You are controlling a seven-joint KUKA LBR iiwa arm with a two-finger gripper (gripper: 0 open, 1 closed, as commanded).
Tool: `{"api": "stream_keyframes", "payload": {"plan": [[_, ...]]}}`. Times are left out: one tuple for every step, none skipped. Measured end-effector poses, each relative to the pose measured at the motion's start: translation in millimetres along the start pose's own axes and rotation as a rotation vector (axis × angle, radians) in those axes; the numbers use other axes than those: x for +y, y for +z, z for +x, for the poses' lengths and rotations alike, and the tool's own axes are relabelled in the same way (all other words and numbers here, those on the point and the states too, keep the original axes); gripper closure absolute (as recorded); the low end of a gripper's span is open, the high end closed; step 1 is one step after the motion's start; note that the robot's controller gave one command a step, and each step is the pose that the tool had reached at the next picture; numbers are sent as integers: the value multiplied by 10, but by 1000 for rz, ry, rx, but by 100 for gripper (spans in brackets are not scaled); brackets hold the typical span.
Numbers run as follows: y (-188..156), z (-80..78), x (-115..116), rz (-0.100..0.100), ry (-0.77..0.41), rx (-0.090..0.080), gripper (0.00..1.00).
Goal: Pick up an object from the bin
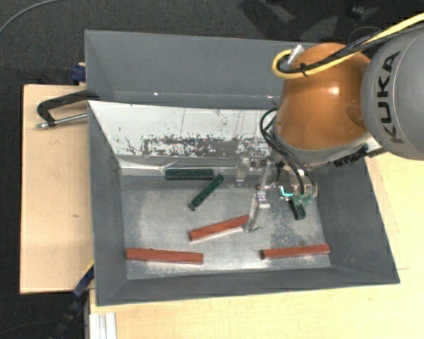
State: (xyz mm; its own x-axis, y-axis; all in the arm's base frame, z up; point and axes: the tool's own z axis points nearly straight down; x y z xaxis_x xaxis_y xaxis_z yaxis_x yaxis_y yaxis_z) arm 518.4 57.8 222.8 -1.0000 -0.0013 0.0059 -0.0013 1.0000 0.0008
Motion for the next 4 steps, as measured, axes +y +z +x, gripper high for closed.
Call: {"api": "stream_keyframes", "payload": {"plan": [[1304,30,-258,1,-160,1,0],[1539,74,-380,0,-129,-3,0],[1524,64,-374,0,-130,-6,100],[1,-6,-42,0,-146,-21,100]]}}
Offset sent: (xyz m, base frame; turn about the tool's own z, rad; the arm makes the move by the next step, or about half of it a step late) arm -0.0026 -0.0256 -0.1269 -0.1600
